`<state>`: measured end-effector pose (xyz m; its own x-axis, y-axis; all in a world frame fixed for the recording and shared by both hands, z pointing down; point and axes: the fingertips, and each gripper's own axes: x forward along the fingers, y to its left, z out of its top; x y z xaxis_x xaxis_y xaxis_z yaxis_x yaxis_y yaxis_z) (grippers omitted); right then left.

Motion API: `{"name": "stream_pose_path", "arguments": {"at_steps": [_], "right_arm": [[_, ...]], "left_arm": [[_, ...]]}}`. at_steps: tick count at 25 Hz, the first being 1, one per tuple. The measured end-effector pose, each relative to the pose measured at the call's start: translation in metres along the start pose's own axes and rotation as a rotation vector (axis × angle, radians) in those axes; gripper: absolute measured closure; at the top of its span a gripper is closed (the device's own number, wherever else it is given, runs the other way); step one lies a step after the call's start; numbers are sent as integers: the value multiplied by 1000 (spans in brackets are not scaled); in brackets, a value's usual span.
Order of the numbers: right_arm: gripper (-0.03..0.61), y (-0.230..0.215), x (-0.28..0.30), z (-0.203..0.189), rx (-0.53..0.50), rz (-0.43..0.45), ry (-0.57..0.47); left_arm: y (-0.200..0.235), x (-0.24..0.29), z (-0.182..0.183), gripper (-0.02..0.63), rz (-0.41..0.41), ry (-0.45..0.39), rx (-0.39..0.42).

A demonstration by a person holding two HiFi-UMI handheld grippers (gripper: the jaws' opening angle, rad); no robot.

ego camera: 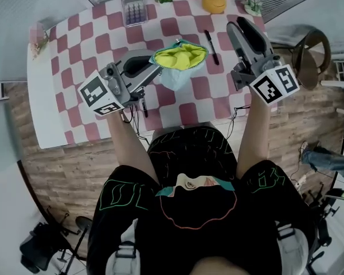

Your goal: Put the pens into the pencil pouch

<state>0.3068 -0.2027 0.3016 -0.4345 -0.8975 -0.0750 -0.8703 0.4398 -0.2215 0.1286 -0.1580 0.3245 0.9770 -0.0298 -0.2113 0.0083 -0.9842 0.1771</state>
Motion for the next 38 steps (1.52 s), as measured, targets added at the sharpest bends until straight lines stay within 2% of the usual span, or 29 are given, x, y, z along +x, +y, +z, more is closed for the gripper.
{"name": "stream_pose_path", "arguments": {"at_steps": [6,12,20,24,27,33,38], "right_arm": [[423,-31,20,-33,-35,-124,200],[423,-51,38,-70,-30,-169,422],[423,-62,67,-135,-29,-137,748],[426,-75,68,-180,-14,-104,958],[426,-90,64,-209,-11,-113,1088],[436,-114,61,-240,3,-155,1239],[436,-110,64,-270,38,-150,1378]], "left_arm": [[8,-2,-3,614,9,-12,-13],[7,-3,-4,614,5,-8,-14],[10,-14,0,614,17,-36,-14],[9,-22,-1,614,26,-41,-16],[9,-31,-4,614,38,-37,-24],[8,-49,-10,614,83,-37,-39],[8,-75,-16,614,120,-38,-47]]}}
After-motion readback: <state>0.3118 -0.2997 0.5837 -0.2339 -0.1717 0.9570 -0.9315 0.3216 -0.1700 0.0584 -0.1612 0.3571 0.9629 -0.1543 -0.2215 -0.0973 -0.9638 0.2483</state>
